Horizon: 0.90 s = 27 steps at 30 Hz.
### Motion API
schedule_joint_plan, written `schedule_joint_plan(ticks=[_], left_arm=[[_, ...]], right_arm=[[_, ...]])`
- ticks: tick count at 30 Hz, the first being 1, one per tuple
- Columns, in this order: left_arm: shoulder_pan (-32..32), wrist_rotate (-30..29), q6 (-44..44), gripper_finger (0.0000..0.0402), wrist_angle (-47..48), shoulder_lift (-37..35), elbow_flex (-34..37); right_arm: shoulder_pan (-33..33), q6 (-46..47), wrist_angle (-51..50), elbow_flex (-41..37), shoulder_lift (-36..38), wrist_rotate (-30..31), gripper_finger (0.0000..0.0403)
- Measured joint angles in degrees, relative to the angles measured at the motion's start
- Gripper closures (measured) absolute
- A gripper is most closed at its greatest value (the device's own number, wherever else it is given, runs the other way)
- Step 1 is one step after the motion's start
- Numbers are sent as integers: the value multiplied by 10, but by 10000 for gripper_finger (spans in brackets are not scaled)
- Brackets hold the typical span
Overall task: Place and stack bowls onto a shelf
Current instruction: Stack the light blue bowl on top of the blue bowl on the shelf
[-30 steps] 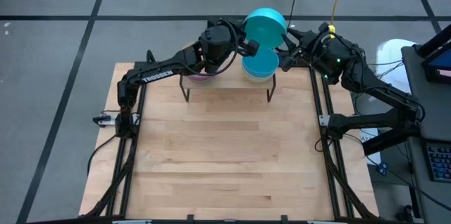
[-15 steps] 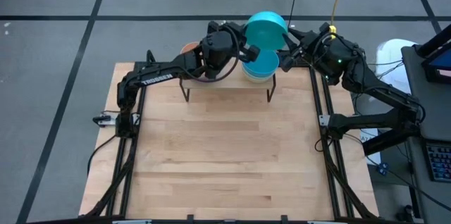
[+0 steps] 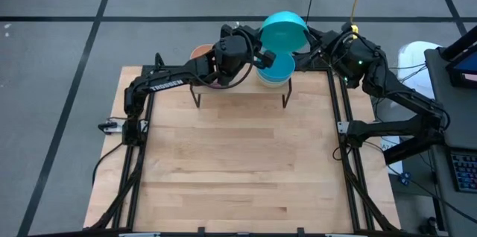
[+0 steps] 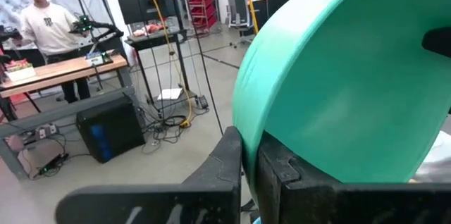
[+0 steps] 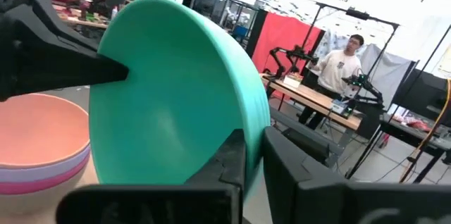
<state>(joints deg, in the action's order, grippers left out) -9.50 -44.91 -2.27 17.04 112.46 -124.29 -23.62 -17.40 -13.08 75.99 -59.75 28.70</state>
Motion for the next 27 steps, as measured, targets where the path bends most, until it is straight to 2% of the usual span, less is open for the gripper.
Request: schedule_joint_plan(ticks=[3,9,14,19,21,27], left_arm=[[0,18,-1,372,0,0,0],[-6,83,5,305,4,0,0],[-11,107,7,262,4,1,1],[-9,103,4,233,-9,1,1],[-7,99,-19,227,-12,1,1],[10,85,-165,225,-48,1,1]], right_arm=[[0,-7,-2,0,0,13,390],[-1,-19,-3,0,0,17,401],[-1,-27,-6,0,0,16,400],[0,-30,-6,0,0,11,400],[0,-28,-6,0,-1,10,400],[1,-28,-4,0,0,8,401]])
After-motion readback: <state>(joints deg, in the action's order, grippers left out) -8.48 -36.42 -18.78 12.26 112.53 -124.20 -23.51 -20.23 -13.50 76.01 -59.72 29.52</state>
